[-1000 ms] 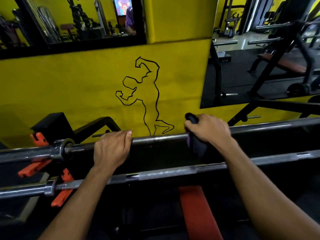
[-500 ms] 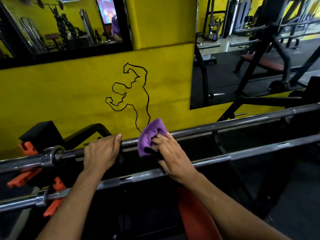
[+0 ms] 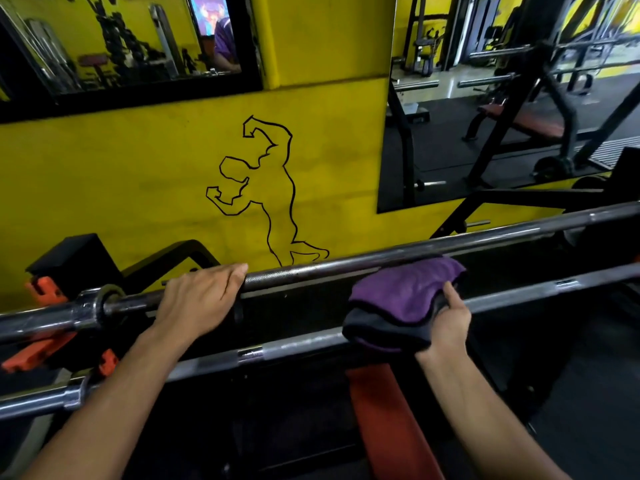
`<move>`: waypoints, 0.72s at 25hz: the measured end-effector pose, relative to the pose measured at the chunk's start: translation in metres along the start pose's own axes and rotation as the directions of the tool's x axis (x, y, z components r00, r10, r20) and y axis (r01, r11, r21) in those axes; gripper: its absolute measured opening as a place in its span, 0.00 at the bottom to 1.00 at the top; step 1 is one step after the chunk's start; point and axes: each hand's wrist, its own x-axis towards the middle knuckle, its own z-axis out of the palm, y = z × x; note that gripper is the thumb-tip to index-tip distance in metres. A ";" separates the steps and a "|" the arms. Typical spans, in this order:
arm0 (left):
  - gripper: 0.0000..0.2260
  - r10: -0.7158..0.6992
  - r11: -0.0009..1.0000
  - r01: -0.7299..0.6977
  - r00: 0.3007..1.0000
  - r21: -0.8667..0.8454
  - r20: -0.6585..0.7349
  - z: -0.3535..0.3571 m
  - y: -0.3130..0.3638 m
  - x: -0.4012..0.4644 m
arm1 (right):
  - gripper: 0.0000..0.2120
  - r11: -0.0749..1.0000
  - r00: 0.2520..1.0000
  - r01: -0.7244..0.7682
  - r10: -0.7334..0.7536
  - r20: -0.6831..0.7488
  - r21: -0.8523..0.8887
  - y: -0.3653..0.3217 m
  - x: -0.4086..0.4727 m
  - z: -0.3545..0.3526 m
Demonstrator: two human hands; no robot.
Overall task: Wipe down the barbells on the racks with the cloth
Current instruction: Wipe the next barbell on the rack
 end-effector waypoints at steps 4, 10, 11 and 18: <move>0.32 0.206 0.977 -0.193 0.963 -0.092 0.174 -0.007 -0.041 0.002 | 0.17 0.997 0.991 0.003 0.007 -0.131 0.077 -0.007 0.006 0.052; 0.31 0.219 0.976 -0.215 0.966 -0.044 0.135 0.000 -0.043 -0.005 | 0.22 0.982 0.981 -0.150 0.163 -0.110 0.117 0.041 0.013 0.084; 0.31 0.204 0.979 -0.202 0.969 -0.034 0.136 0.000 -0.042 -0.004 | 0.23 0.971 0.972 -0.216 0.224 -0.071 0.103 0.057 0.001 0.092; 0.32 0.026 0.999 -0.024 0.998 -0.043 0.053 0.003 -0.026 -0.012 | 0.19 0.920 0.921 -0.387 0.383 0.067 0.066 0.087 -0.028 0.092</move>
